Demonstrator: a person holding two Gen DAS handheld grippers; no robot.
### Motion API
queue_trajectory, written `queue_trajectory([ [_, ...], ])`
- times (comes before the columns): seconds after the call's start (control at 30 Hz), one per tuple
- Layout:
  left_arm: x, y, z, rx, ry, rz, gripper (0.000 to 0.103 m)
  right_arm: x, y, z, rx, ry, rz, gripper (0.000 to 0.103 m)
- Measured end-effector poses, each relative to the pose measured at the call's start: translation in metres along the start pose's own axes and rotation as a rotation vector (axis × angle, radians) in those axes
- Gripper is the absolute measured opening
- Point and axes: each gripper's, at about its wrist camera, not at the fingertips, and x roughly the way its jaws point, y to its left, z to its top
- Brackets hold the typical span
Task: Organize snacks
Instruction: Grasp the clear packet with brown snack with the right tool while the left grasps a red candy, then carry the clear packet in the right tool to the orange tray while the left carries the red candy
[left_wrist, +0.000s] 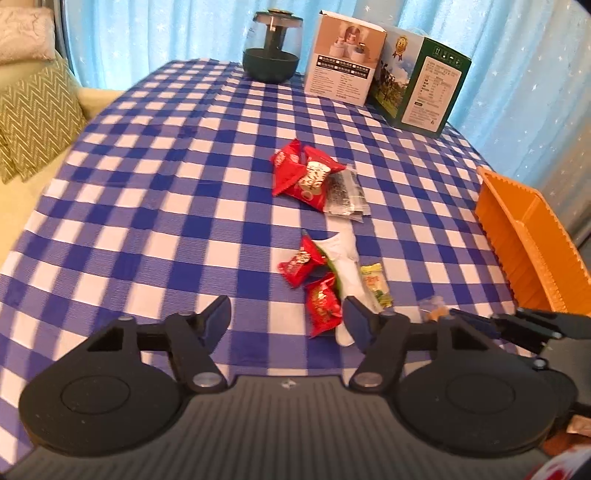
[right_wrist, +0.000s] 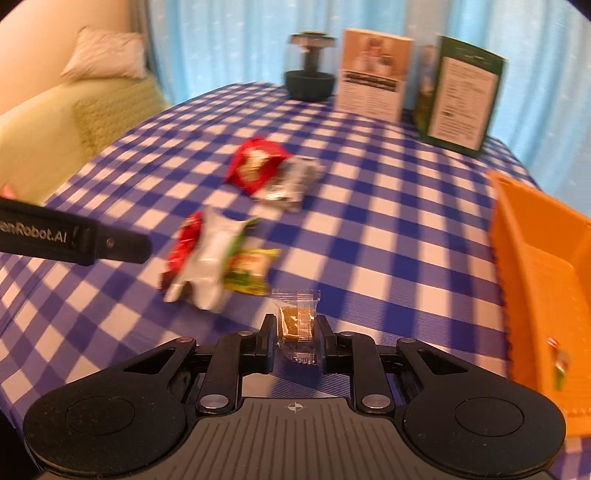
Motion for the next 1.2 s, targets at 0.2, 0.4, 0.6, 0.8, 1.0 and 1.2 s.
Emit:
queue_trajectory([
  [0.2,0.023,-0.007,0.000,-0.023,-0.003,-0.015,0.044,-0.015,-0.022,-0.003,0.057,-0.001,-0.035,0.021],
  [0.4,0.038,-0.009,0.001,-0.024,0.002,-0.016,0.037,-0.020,-0.027,-0.006,0.076,0.001,-0.038,0.021],
  [0.6,0.042,-0.016,0.000,0.034,0.008,-0.020,0.029,-0.020,-0.028,-0.007,0.087,0.003,-0.037,0.021],
  [0.8,0.039,-0.019,-0.002,0.059,0.015,-0.004,0.027,-0.025,-0.029,-0.006,0.096,-0.003,-0.041,0.021],
  [1.0,0.042,-0.023,-0.008,0.174,0.024,0.065,0.027,-0.028,-0.029,-0.007,0.098,-0.003,-0.048,0.021],
  [1.2,0.043,-0.022,-0.007,0.193,0.028,0.045,0.021,-0.031,-0.029,-0.008,0.100,-0.007,-0.043,0.021],
])
